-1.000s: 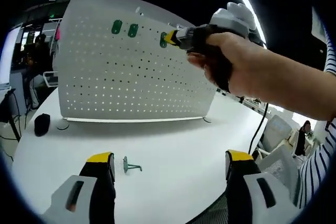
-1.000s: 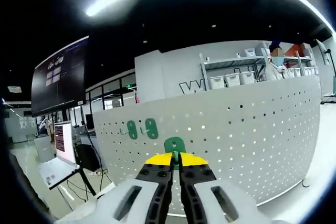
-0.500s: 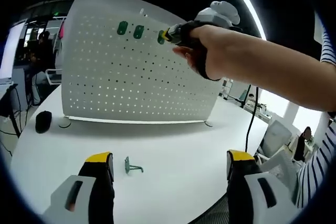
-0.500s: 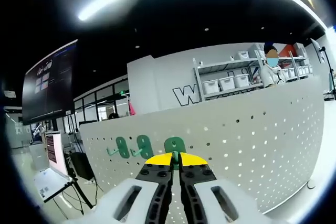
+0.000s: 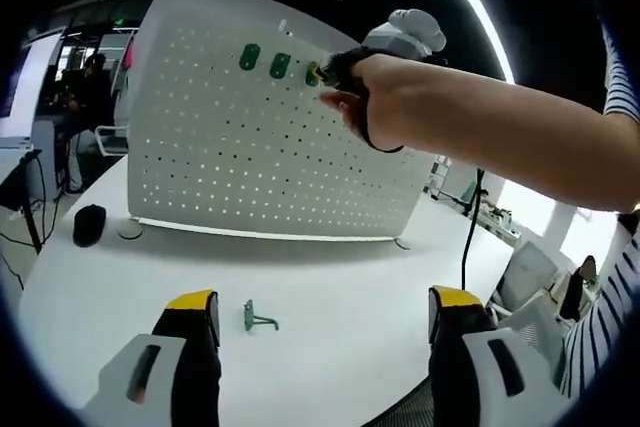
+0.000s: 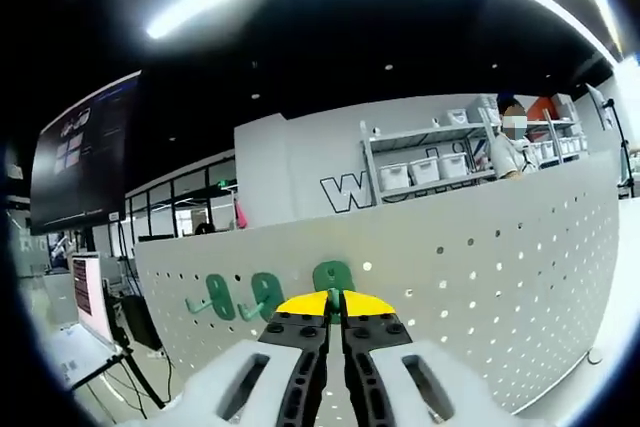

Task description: Insert the hook assembly into the mounting plate slot until the hook locks in place.

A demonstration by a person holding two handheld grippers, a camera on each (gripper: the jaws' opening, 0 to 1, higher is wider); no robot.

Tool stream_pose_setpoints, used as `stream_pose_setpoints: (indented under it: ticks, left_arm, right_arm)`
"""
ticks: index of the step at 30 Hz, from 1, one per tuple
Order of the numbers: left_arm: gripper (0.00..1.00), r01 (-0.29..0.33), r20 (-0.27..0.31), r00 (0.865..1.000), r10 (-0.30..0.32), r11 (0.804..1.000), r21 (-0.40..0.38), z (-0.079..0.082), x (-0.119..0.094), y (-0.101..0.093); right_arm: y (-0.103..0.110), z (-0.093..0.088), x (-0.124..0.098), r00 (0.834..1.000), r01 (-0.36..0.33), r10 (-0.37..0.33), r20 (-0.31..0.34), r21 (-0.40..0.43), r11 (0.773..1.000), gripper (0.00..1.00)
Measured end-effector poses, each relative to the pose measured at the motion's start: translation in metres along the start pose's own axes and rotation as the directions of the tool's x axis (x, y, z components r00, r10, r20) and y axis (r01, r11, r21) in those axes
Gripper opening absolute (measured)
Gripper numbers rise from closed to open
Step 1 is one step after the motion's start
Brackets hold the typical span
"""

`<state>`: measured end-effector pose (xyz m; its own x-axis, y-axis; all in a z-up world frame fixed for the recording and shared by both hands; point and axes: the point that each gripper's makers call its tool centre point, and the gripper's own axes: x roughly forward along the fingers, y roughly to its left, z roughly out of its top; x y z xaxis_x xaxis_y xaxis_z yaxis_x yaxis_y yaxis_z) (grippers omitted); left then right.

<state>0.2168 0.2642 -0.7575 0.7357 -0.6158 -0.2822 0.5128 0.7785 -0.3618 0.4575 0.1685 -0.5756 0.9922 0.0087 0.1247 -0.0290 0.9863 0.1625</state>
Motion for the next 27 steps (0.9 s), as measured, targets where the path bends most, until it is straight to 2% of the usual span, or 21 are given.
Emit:
stream_pose_setpoints:
  ticks: [2,10,16,20,27]
  left_arm:
    - [0.87,0.0,-0.002,1.0,0.0,1.0,-0.003,0.0,0.0,0.0]
    - [0.85,0.0,-0.003,1.0,0.0,1.0,-0.009,-0.001,0.0,0.001]
    - [0.85,0.0,-0.003,1.0,0.0,1.0,-0.011,-0.001,0.0,0.001]
    - [0.84,-0.001,-0.006,1.0,0.001,1.0,-0.013,-0.001,0.0,0.002]
    - [0.84,0.001,-0.013,1.0,-0.002,1.0,-0.015,-0.002,0.0,0.002]
  right_arm:
    - [-0.003,0.001,0.002,1.0,0.017,-0.016,0.01,-0.026,1.0,0.01]
    - [-0.002,-0.001,0.005,0.999,0.039,-0.039,0.016,-0.003,0.999,0.01]
    - [0.001,0.0,0.009,0.998,0.052,-0.051,0.022,-0.021,0.998,0.01]
    - [0.001,-0.005,0.011,0.998,0.056,-0.056,-0.008,-0.027,0.998,0.01]
    - [0.0,-0.004,0.013,0.997,0.071,-0.071,-0.019,-0.018,0.997,0.01]
